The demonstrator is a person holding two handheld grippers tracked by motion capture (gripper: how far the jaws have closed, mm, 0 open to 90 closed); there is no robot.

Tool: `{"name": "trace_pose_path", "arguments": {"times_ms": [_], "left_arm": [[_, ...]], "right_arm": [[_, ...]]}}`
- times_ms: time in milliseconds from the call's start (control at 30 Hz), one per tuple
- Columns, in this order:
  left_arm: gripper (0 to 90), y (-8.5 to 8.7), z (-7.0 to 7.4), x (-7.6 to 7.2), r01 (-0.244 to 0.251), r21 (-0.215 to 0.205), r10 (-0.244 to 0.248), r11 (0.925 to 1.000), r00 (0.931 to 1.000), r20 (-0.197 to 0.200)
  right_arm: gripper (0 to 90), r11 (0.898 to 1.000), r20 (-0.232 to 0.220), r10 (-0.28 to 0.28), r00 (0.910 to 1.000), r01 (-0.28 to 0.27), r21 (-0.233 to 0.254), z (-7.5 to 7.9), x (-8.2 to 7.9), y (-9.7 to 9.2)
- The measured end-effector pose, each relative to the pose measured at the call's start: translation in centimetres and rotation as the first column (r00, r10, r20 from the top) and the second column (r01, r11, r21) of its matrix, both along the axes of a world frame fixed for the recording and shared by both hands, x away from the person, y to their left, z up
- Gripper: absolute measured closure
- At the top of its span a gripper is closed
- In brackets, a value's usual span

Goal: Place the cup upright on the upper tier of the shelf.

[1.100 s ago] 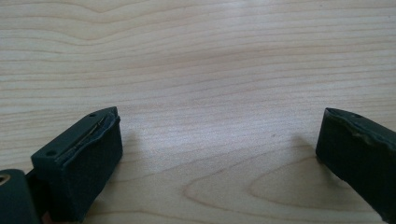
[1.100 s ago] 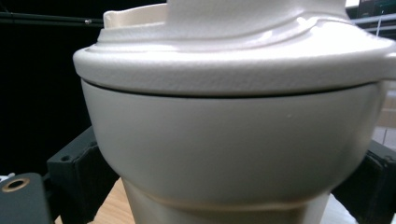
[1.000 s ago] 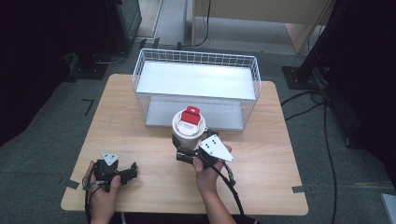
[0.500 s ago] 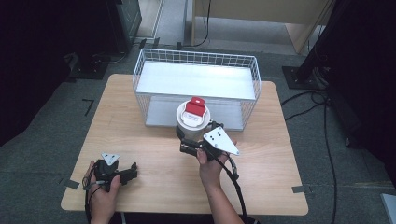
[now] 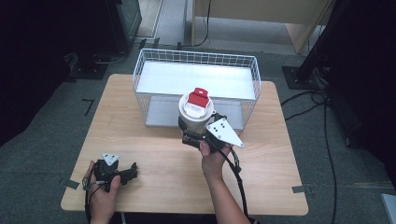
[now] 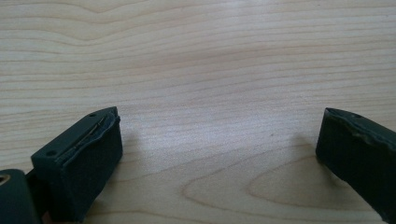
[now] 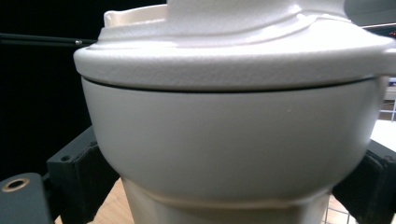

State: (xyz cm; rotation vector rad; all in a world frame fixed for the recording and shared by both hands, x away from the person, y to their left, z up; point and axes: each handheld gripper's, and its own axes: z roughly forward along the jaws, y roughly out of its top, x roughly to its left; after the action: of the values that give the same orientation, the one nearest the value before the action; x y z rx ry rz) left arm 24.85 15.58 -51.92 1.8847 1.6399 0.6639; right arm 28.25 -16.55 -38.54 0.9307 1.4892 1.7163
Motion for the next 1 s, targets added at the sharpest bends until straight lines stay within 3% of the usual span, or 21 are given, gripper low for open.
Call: {"name": "trace_pose_path", "arguments": {"times_ms": [500,1000], "left_arm": [[0.8,0.0,0.0,0.0,0.002,0.001,-0.002,1.0,1.0,-0.003],[0.8,0.0,0.0,0.0,0.002,0.001,-0.002,1.0,1.0,-0.001]], "right_arm": [[6.9,0.999,0.041,-0.03,0.9987,0.031,-0.026,2.7,1.6,-0.7],[6.9,0.999,0.042,-0.041,0.9983,0.042,-0.023,5.0,4.2,-1.1]]}}
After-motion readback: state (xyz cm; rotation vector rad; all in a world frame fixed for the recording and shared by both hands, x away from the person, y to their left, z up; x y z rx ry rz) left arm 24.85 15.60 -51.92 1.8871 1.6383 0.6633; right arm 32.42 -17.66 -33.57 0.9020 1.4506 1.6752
